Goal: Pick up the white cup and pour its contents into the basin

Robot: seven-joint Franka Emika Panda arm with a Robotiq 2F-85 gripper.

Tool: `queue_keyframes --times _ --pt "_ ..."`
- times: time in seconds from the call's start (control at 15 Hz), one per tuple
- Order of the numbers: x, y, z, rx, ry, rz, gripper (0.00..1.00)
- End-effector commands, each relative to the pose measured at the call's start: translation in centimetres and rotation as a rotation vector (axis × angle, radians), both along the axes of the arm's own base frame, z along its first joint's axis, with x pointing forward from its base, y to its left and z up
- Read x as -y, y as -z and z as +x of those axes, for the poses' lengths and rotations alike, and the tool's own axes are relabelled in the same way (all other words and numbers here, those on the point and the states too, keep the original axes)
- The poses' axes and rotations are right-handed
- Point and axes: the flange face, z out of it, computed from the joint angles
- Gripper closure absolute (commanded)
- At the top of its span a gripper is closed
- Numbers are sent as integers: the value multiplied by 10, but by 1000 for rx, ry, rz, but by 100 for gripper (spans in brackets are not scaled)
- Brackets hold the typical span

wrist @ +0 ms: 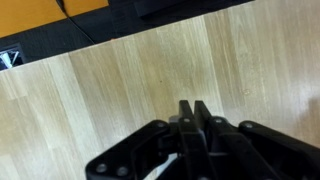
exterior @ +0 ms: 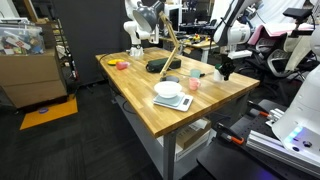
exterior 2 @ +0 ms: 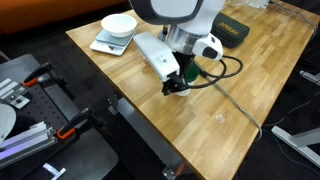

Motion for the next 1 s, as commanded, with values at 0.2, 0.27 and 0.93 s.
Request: queue_keyframes --times 0.2,0.27,0.93 --pt "-35 -41 -43 -39 -213 -46 98" --pt "-40 -46 -51 -53 -252 -62 98" --pt "-75 -89 -97 -75 -481 -144 91"
